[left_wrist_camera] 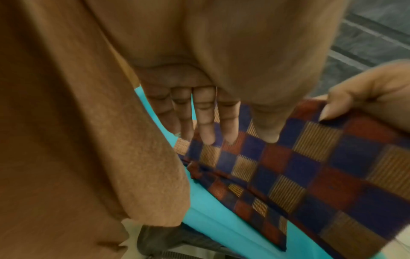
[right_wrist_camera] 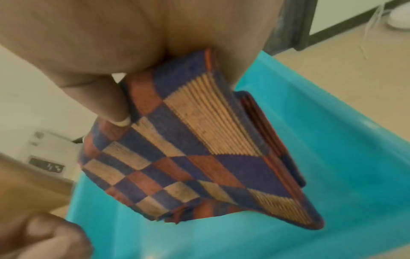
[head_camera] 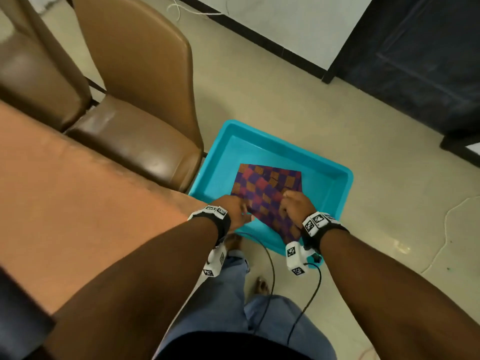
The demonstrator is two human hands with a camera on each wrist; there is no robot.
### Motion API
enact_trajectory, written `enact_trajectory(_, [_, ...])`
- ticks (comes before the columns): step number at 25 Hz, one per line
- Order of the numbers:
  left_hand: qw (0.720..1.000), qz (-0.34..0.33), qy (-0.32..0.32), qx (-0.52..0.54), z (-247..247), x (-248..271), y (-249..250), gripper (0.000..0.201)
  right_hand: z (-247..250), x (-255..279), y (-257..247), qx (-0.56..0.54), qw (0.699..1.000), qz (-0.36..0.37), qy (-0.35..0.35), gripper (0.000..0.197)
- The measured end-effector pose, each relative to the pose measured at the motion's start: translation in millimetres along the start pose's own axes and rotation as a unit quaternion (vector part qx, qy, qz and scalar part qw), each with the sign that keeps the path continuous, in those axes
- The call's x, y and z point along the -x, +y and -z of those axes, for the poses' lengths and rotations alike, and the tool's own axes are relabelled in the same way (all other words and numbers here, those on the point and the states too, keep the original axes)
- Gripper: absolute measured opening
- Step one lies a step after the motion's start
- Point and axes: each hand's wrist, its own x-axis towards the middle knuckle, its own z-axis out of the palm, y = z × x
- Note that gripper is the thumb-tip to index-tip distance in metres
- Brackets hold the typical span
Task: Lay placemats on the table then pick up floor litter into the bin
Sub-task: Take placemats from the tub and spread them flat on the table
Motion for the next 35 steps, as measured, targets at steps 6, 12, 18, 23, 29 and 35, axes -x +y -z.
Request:
enact_trajectory(6, [0.952, 0.092, 0.195, 0.218, 6.3, 82.6, 12.2, 0.072, 39.2, 89.9, -69.5, -0.393, 0.917, 0.022, -0.066, 0.034])
enact_trajectory(12, [0.725, 0.009, 0.232, 0.648, 22.8, 165.7, 45.7, 0.039, 47.5, 144.6, -78.3, -0.479, 0.865, 0.038, -0.142, 0.068])
enact_trajectory(18, [0.687, -0.054, 0.358, 0.629, 36.3, 240.7, -0.2, 0.009, 11.4, 174.4, -119.2, -0.169, 0.978, 0.118, -0.042, 0.018])
enact_trajectory(23, [0.678, -0.059, 0.446, 0.582, 74.4, 299.5, -58.2, 0.011, -56.8, 198.2, -221.5, -0.189, 0.956, 0.179, -0.136, 0.044])
enact_trajectory(29, [0.625, -0.116, 0.278, 0.720, 98.9, 343.9, -171.3, 0.073, -186.3, 207.6, -325.2, -0.231, 0.889, 0.215, -0.331, 0.054])
enact_trajectory(35, [0.612, 0.051, 0.507, 0.605, 64.9, 350.9, -300.4, 0.009, -284.3, 211.5, -368.3, -0.266, 0.921, 0.129, -0.252, 0.034])
